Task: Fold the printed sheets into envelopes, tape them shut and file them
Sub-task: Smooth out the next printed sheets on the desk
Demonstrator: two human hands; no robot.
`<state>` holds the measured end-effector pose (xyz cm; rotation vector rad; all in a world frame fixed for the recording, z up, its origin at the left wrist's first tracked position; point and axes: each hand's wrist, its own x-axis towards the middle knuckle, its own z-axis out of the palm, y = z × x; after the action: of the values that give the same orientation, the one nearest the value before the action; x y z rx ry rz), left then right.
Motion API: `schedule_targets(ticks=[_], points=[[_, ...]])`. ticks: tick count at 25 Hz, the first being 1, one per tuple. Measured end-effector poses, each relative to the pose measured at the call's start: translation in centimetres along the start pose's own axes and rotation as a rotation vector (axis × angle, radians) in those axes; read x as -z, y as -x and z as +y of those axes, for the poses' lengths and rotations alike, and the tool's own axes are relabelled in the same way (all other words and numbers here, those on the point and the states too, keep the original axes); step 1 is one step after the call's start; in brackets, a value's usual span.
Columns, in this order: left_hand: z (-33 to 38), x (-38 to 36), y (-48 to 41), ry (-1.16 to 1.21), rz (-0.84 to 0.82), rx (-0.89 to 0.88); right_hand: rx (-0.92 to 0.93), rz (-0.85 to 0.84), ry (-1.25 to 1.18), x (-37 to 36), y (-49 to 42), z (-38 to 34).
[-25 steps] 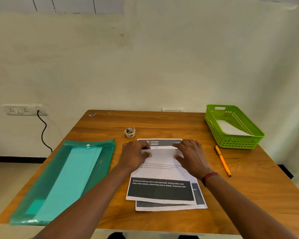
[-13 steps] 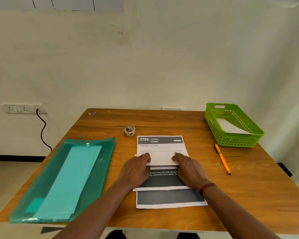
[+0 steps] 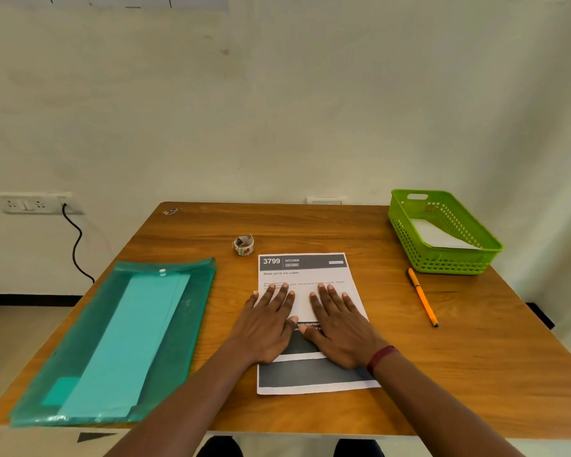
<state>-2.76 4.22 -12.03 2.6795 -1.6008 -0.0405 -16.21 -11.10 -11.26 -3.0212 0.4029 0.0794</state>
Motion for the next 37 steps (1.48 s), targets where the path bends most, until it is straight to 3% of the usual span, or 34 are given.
schedule_targets(ticks=[6,15,19,26,37], points=[[0.3,-0.2,0.0,0.022,0.007,0.013,0.072,0.001,-0.005,-0.7,-0.4,-1.5],[-2.9,-0.3,0.4,0.083,-0.029,0.171,-0.094,0.025,-0.022,-0.3,0.7,1.1],[-3.3,-0.2,0.6,0.095,-0.02,0.164,-0.159,0.033,-0.037,-0.3,1.1,1.5],[-3.3,0.8,0.7,0.218,0.02,0.148,-0.117,0.098,-0.023,1.9,0.3,3.0],[-3.6,1.1,-0.1,0.299,0.061,0.182,-0.134,0.013,-0.106,3.6,-1.8,3.7]])
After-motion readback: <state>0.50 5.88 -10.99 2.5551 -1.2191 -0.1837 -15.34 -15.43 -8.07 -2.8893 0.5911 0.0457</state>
